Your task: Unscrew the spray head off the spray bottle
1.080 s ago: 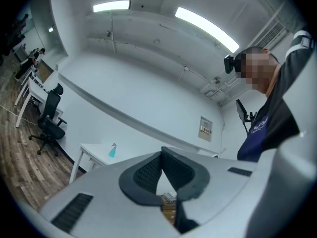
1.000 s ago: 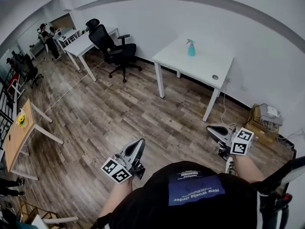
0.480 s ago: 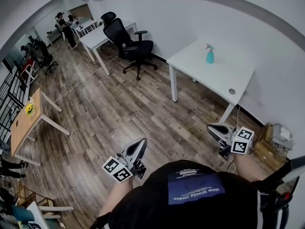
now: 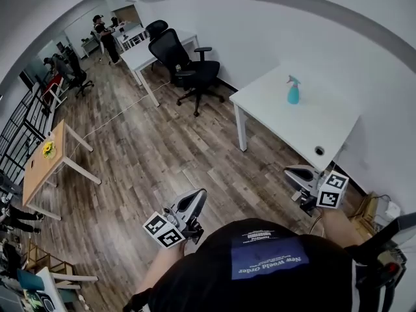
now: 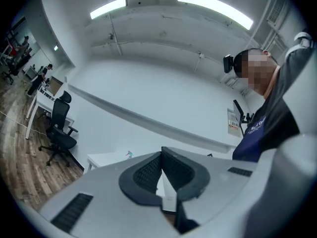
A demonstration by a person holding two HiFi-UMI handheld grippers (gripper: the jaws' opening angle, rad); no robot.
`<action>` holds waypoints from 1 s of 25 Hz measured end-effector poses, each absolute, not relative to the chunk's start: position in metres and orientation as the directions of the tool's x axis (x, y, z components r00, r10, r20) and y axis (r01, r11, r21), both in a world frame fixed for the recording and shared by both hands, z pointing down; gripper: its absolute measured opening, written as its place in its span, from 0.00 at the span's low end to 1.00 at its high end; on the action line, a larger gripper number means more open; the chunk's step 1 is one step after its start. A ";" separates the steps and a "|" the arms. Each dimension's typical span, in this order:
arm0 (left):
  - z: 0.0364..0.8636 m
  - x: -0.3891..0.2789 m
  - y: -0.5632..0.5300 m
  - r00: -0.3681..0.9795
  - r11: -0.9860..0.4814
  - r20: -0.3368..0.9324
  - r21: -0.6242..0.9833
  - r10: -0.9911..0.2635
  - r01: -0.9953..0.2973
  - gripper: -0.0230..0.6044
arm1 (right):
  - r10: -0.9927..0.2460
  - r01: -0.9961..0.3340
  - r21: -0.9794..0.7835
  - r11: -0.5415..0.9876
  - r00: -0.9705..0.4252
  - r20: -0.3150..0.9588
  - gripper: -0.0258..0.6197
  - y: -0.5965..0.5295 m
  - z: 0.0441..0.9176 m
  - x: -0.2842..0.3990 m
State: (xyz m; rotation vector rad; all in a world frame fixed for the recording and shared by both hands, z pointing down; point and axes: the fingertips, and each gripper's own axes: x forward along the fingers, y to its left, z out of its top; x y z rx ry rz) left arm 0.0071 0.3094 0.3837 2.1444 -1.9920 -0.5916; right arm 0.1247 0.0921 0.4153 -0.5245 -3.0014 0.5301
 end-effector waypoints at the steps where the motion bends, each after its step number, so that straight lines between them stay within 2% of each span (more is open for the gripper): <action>1: 0.385 0.008 0.298 0.043 -0.106 -0.172 0.375 -0.984 -0.921 0.04 | 0.332 0.315 -0.350 0.882 -0.943 -0.013 0.04 0.081 0.418 0.127; 8: 0.395 0.007 0.228 0.129 -0.169 -0.128 0.393 -0.983 -0.904 0.04 | 0.225 0.210 -0.408 0.888 -0.974 -0.012 0.04 0.019 0.441 0.152; 15: 0.410 -0.009 0.175 0.265 -0.299 -0.139 0.407 -0.954 -0.863 0.04 | 0.096 0.081 -0.419 0.905 -0.995 0.015 0.04 -0.013 0.456 0.156; 22: 0.416 -0.084 0.117 0.414 -0.452 -0.184 0.428 -0.892 -0.783 0.04 | -0.083 -0.092 -0.414 0.905 -0.996 0.039 0.04 -0.036 0.455 0.117; 25: 0.410 -0.123 0.097 0.451 -0.500 -0.217 0.416 -0.866 -0.760 0.04 | -0.106 -0.116 -0.395 0.911 -0.993 0.046 0.04 -0.045 0.443 0.077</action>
